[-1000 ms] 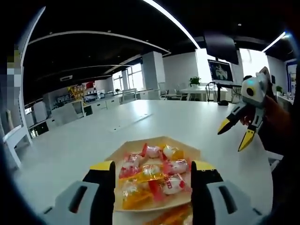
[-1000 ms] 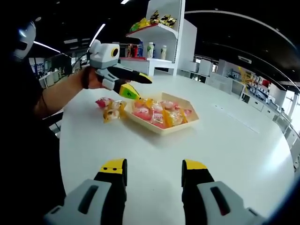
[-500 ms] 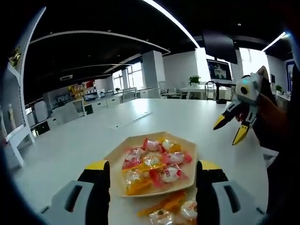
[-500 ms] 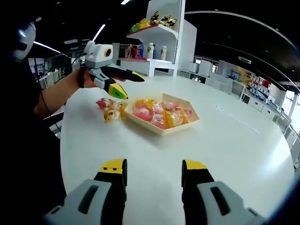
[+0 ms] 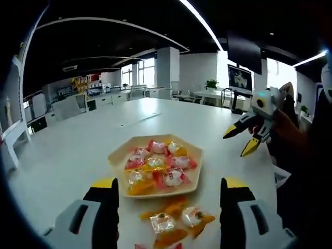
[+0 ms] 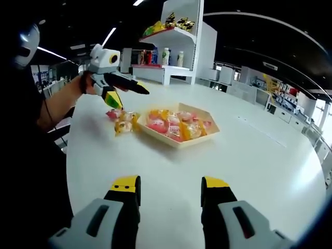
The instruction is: Pick up the marshmallows scattered on the table and place them into the bowl on the table
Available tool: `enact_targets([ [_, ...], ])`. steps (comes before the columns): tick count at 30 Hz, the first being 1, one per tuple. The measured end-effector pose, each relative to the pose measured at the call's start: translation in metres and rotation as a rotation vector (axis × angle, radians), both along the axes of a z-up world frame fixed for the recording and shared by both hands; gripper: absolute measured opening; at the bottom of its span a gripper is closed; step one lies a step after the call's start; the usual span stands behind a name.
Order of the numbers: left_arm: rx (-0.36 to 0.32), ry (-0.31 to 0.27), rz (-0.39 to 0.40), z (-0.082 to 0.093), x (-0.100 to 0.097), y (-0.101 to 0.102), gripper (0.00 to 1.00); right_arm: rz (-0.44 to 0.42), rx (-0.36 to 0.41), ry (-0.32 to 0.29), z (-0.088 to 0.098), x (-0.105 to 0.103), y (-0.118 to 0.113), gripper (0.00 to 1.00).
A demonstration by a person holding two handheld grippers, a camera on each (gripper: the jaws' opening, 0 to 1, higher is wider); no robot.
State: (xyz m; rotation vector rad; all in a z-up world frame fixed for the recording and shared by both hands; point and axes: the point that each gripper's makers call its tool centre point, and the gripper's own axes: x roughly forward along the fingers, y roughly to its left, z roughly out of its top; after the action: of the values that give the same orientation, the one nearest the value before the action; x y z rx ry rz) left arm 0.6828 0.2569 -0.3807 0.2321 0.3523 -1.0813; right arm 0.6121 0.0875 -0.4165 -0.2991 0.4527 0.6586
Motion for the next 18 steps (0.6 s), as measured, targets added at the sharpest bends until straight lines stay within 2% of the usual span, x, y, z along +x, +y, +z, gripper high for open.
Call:
enact_targets([
  [4, 0.094, -0.025, 0.034, -0.010, 0.002, 0.010, 0.80, 0.010, 0.002, -0.003, 0.002, 0.001, 0.002, 0.46],
  [11, 0.095, -0.005, 0.046, -0.009, -0.006, 0.023, 0.79, 0.011, 0.000, -0.002, 0.001, 0.000, 0.002, 0.46],
  [15, 0.141, 0.000, 0.073, -0.015, -0.008, 0.034, 0.75, 0.006, -0.004, 0.001, 0.000, 0.000, 0.001, 0.46],
  [18, 0.119, 0.035, 0.064, -0.014, -0.016, 0.035, 0.74, 0.007, 0.000, 0.000, 0.000, 0.001, 0.003, 0.46],
])
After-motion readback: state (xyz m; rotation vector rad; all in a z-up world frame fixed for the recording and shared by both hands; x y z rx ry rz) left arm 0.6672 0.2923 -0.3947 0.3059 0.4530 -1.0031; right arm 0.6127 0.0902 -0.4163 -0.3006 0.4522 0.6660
